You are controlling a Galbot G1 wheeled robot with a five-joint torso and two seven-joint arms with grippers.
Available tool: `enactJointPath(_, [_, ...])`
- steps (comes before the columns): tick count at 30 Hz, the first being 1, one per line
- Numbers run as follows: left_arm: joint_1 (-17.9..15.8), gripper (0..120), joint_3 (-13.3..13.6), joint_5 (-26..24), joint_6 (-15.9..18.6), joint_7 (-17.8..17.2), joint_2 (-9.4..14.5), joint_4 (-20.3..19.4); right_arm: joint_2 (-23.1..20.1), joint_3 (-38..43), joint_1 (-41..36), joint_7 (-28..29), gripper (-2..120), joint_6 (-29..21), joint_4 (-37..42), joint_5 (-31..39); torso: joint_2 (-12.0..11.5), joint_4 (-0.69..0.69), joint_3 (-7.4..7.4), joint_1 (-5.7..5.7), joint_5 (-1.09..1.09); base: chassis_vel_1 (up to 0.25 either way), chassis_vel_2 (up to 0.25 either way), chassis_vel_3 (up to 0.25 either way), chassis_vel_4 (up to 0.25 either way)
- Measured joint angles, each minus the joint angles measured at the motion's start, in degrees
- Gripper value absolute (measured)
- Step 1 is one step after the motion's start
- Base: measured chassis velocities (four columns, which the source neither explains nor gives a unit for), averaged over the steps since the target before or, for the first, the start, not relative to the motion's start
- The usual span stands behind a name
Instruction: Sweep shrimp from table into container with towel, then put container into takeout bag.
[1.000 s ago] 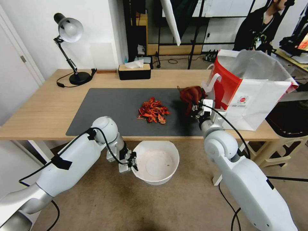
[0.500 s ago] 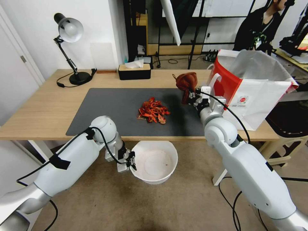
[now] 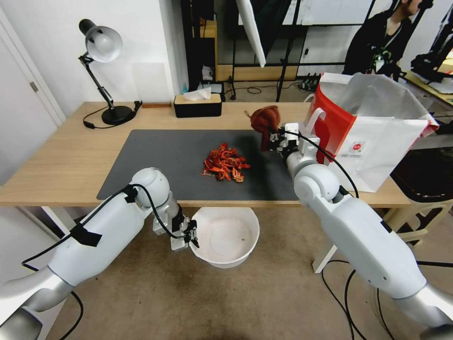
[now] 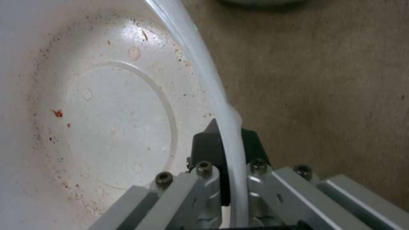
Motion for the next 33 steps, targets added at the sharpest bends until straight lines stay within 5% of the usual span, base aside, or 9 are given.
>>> enactJointPath(24, [1.92,0,-1.64,-0.72,0.0,0.01,1.96,-1.02,3.91,-9.25,13.21,-16.63,5,7.64,-21.93,0.88,0.0,0.0,0.0,0.0,-0.01,0.0,0.0,0.0,0.0])
enactJointPath(33, [2.08,0,-2.14,-0.95,0.0,0.0,2.25,-1.08,3.6,-10.0,14.36,-21.23,5,6.81,-24.06,3.49,0.0,0.0,0.0,0.0,0.0,0.0,0.0,0.0,0.0])
